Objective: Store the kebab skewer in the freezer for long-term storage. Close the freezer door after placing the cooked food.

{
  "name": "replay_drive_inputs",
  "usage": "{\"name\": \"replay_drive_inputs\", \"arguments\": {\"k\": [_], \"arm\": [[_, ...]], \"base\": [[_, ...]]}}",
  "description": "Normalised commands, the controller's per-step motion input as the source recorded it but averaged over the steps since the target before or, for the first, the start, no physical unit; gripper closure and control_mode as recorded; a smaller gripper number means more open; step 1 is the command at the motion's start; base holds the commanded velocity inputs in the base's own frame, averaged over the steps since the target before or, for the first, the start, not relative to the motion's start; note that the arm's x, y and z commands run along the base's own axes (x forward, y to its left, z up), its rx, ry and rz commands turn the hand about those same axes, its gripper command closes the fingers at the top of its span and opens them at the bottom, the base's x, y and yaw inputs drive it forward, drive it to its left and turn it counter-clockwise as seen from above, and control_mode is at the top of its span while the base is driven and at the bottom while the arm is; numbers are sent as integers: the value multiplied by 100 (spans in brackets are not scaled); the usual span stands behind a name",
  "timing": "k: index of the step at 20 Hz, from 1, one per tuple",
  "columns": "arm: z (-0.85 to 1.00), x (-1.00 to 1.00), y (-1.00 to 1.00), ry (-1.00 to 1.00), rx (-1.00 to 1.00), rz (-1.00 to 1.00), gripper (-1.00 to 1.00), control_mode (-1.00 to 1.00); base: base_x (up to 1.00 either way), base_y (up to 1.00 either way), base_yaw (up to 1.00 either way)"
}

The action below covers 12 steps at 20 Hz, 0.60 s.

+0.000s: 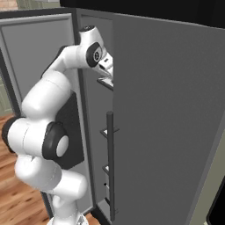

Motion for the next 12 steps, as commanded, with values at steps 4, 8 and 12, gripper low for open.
{"name": "replay_drive_inputs", "arguments": {"k": [4,8,12], "arm": [[7,-61,29,0,0,0,-100,-100],[9,-65,33,0,0,0,-100,-100],[8,-73,29,-1,0,0,-100,-100]], "base": [[0,0,0],[0,0,0],[0,0,0]]}}
